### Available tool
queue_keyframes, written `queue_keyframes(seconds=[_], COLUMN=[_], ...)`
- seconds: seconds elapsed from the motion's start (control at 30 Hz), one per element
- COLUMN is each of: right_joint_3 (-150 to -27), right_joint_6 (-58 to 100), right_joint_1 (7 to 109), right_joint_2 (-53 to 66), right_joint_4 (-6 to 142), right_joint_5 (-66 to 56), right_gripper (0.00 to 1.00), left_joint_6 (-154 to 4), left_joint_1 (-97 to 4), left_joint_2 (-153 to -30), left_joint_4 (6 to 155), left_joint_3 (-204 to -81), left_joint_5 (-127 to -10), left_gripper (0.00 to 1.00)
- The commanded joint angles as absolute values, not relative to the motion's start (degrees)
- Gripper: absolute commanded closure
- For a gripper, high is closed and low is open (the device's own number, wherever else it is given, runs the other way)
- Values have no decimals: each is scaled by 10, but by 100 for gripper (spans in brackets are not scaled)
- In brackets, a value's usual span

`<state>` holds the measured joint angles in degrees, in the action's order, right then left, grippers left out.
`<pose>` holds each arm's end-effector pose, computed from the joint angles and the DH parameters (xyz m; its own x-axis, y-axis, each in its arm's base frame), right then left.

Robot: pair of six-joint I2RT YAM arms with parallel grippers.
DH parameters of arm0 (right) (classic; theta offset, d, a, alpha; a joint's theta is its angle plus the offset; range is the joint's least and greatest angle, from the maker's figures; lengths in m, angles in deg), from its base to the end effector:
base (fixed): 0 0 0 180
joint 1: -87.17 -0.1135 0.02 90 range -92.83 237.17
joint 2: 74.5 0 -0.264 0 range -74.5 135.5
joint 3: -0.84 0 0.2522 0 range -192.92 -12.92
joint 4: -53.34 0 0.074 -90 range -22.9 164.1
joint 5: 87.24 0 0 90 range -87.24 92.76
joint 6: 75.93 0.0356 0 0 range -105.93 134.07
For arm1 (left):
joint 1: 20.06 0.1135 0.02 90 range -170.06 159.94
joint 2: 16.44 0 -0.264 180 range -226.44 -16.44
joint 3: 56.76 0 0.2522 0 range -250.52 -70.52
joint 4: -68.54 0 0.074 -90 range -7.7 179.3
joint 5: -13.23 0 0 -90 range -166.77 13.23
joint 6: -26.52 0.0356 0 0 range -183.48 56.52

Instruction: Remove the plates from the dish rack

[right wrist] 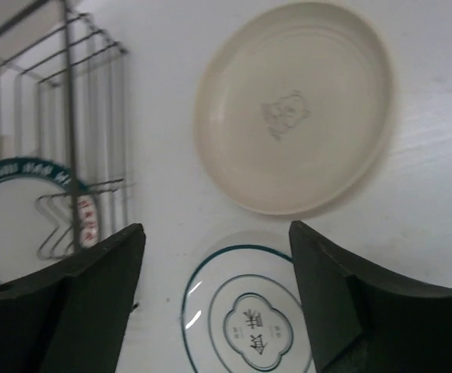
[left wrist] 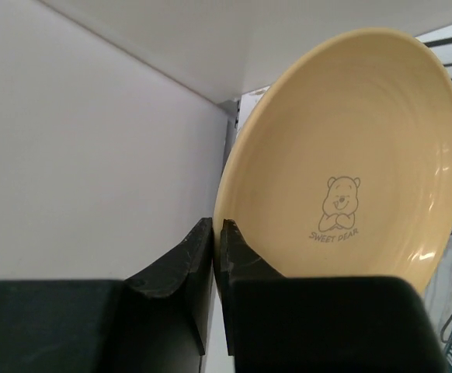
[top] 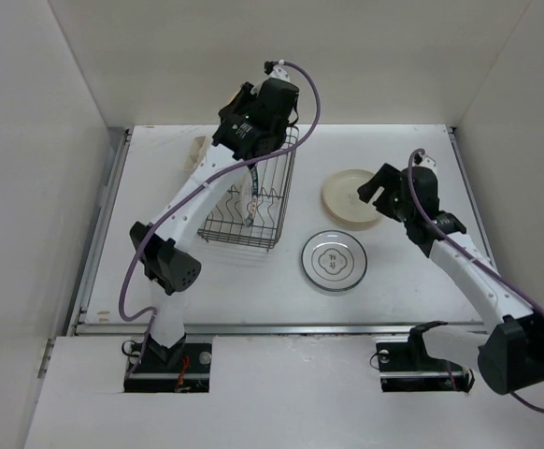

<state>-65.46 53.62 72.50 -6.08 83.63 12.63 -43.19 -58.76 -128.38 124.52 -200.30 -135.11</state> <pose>0.2599 0.0617 0.2912 -0.4695 0.5256 -0.7095 0.2457 0.8496 0.4667 0.3451 -0.2376 0.4523 -0.3982 0.5522 -0.7325 -0.1480 0.7494 0.6454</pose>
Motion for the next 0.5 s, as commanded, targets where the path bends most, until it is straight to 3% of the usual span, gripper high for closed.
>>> queue_keyframes(seconds=[0.0,0.07,0.3,0.47], right_joint_3=[-627,-621,-616,-616], right_joint_6=[488,482,476,482], right_joint_1=[718,718,718,713], right_joint_2=[-109,-115,-122,-109], right_joint_4=[707,667,598,588], right_joint_5=[-12,-71,-208,-217], right_gripper=[17,0,0,0], left_joint_6=[-440,-475,-610,-650], left_joint_1=[-594,-594,-565,-533], left_joint_2=[-1224,-1210,-1219,-1232], left_joint_4=[1195,1226,1392,1436], left_joint_3=[-2006,-2012,-2043,-2021], left_joint_5=[-1356,-1288,-968,-756], left_gripper=[100,100,100,100])
